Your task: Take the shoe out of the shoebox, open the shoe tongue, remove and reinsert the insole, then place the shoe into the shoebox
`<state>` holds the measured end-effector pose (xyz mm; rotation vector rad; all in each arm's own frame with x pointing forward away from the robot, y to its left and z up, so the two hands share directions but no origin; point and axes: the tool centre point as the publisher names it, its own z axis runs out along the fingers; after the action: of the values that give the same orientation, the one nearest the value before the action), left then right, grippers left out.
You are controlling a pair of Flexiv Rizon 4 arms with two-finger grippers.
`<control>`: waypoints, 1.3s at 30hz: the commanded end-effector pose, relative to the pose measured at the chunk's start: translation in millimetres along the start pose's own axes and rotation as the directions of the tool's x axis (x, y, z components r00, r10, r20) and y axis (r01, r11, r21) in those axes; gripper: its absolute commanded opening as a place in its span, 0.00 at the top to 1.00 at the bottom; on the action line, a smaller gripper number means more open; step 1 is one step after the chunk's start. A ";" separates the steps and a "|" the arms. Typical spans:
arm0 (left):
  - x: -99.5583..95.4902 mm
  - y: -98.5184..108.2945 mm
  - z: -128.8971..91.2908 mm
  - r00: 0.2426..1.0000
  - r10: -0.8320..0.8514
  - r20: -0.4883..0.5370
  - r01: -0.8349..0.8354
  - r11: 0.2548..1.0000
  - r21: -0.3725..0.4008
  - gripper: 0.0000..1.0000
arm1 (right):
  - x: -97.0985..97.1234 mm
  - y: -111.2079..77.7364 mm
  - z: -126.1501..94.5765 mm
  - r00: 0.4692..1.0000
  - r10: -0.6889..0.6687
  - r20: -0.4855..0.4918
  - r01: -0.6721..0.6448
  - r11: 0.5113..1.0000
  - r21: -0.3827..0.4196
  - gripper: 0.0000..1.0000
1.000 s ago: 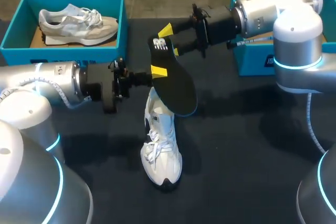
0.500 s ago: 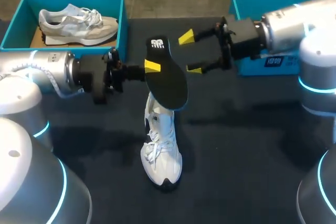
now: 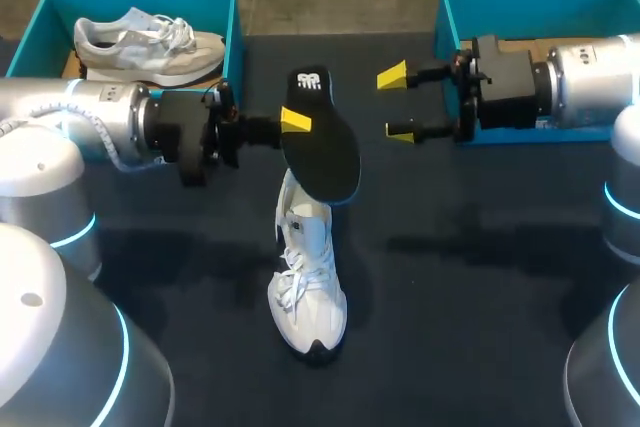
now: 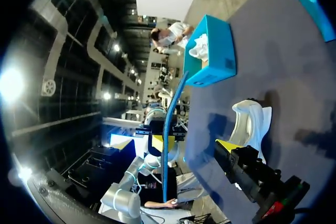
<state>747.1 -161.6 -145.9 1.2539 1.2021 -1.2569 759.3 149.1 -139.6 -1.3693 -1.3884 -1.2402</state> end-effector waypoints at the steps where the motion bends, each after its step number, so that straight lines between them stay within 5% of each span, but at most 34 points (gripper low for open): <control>1: -0.2 1.5 1.4 1.000 0.000 -0.001 0.000 1.000 0.001 1.00 | 0.1 -2.0 2.1 1.000 0.000 0.002 0.000 1.000 -0.011 0.00; 23: -7.0 1.9 3.4 1.000 -0.020 0.002 0.020 1.000 0.006 1.00 | 0.1 -2.0 2.1 1.000 0.000 0.002 0.000 1.000 -0.011 0.00; 28: -20.7 -0.7 3.8 0.969 -0.248 0.016 0.247 0.968 0.052 1.00 | 0.1 -2.0 2.1 1.000 0.000 0.002 0.000 1.000 -0.011 0.00; 39: -16.1 -9.5 -3.3 0.778 -0.628 -0.016 0.628 0.776 0.059 1.00 | -0.8 -5.2 -9.0 0.999 -0.024 -0.028 0.024 1.000 0.018 0.00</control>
<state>738.9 -160.7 -130.9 1.0218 1.5367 -1.6721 752.7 145.7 -137.8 -1.3334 -1.3967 -1.2575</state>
